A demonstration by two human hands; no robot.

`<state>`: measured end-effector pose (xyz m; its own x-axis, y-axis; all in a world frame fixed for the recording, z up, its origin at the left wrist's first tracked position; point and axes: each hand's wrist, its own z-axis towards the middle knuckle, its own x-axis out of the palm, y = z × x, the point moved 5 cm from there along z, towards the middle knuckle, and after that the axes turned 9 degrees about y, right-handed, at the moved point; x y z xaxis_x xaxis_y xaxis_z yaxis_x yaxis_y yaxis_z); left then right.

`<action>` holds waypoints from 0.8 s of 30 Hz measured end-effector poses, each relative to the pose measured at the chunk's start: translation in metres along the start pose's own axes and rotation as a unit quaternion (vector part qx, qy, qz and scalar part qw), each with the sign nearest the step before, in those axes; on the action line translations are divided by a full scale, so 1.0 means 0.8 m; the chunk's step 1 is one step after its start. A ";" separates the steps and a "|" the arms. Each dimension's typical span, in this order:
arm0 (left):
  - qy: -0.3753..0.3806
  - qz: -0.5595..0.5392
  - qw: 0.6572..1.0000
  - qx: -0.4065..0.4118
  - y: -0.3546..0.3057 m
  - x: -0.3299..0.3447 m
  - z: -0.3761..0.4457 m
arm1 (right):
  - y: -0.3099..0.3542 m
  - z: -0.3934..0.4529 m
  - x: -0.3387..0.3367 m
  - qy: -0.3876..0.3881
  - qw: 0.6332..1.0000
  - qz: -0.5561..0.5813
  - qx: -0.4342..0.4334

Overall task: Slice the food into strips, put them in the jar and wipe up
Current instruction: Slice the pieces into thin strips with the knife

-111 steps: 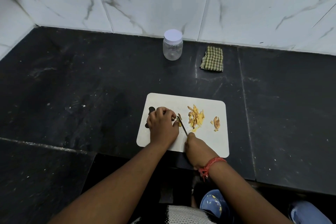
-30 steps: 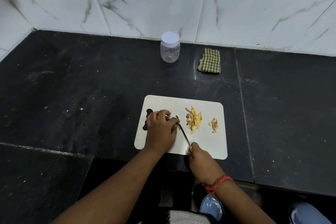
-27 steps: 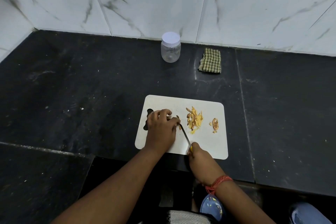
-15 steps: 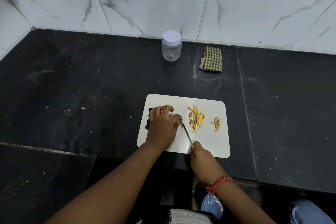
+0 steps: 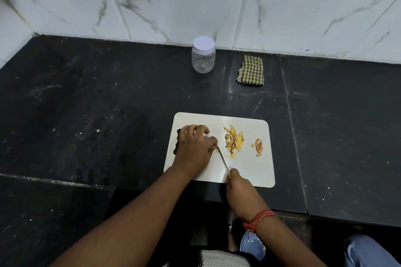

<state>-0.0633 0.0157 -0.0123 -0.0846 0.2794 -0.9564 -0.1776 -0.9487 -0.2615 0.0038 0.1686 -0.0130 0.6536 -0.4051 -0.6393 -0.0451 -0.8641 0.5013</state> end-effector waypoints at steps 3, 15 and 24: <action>0.007 0.004 1.000 0.004 0.000 -0.002 0.002 | 0.001 0.001 0.001 0.002 1.000 -0.001 0.008; 0.072 -0.037 0.996 -0.028 0.006 0.003 0.012 | 0.008 0.003 -0.003 0.037 0.999 -0.035 0.016; 0.097 -0.018 0.994 -0.035 0.005 0.002 0.016 | 0.006 0.000 -0.003 0.042 0.998 -0.050 0.009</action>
<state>-0.0767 0.0145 -0.0133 0.1130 0.2864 -0.9514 -0.1077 -0.9484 -0.2983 0.0021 0.1657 -0.0086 0.7168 -0.2899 -0.6342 0.0117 -0.9044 0.4266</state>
